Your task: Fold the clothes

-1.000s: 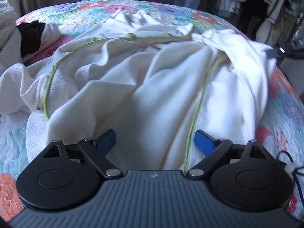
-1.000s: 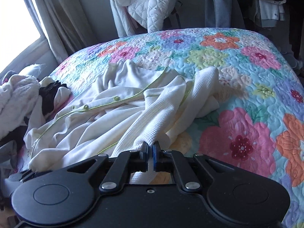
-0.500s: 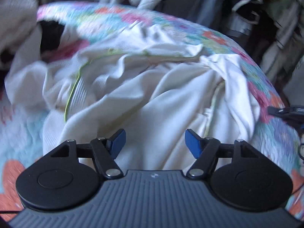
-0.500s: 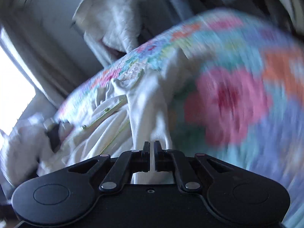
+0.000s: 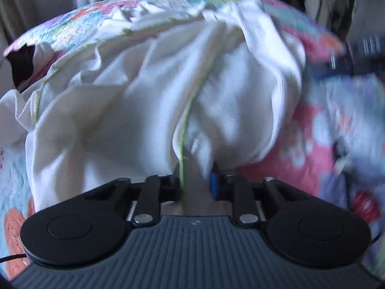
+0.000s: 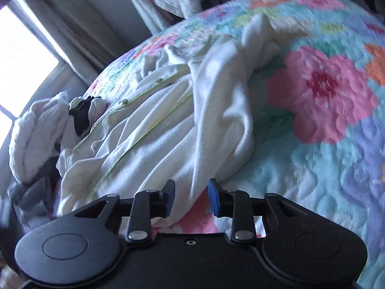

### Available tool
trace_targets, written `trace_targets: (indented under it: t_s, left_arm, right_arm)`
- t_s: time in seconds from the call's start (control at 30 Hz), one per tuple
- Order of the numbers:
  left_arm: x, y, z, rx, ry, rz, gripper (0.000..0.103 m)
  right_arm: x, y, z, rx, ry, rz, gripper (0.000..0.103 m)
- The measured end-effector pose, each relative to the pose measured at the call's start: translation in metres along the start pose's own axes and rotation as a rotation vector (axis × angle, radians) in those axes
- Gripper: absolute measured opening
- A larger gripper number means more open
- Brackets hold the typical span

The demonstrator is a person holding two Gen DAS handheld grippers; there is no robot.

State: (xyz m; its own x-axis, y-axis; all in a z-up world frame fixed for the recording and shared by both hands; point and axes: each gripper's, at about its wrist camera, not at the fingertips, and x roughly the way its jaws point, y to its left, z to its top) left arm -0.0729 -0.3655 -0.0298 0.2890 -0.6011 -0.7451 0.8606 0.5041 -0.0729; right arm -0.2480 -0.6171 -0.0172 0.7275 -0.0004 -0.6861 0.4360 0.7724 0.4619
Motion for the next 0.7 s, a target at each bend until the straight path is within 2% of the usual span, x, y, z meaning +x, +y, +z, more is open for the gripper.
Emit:
trace_targets:
  t_s: [0.07, 0.17, 0.27, 0.33, 0.4, 0.47, 0.63, 0.7]
  left_arm:
    - [-0.015, 0.02, 0.022, -0.047, -0.08, -0.013, 0.014]
    - [-0.023, 0.06, 0.047, -0.187, -0.154, -0.046, 0.014]
    - [-0.014, 0.098, 0.052, -0.337, -0.161, -0.03, 0.014]
    - [-0.004, 0.129, 0.047, -0.486, -0.155, -0.071, 0.014]
    - [0.005, 0.148, 0.036, -0.586, -0.15, -0.113, 0.014]
    - [0.01, 0.15, 0.028, -0.599, -0.135, -0.118, 0.014]
    - [0.014, 0.142, 0.011, -0.606, -0.117, -0.149, 0.015]
    - [0.012, 0.139, 0.009, -0.599, -0.119, -0.152, 0.015]
  right_arm:
    - [0.002, 0.006, -0.001, -0.047, 0.009, -0.012, 0.036]
    - [0.008, 0.008, 0.004, -0.062, 0.039, -0.043, 0.038]
    - [0.014, 0.0, 0.007, -0.017, 0.074, -0.037, 0.044]
    - [0.02, -0.004, 0.005, 0.012, 0.082, -0.01, 0.046]
    - [0.025, -0.007, 0.003, 0.041, 0.09, 0.017, 0.049]
    - [0.034, -0.011, -0.004, 0.07, 0.076, 0.042, 0.054]
    - [0.066, -0.022, 0.005, 0.126, 0.011, 0.025, 0.056]
    - [0.076, -0.017, 0.009, 0.075, -0.029, 0.006, 0.055]
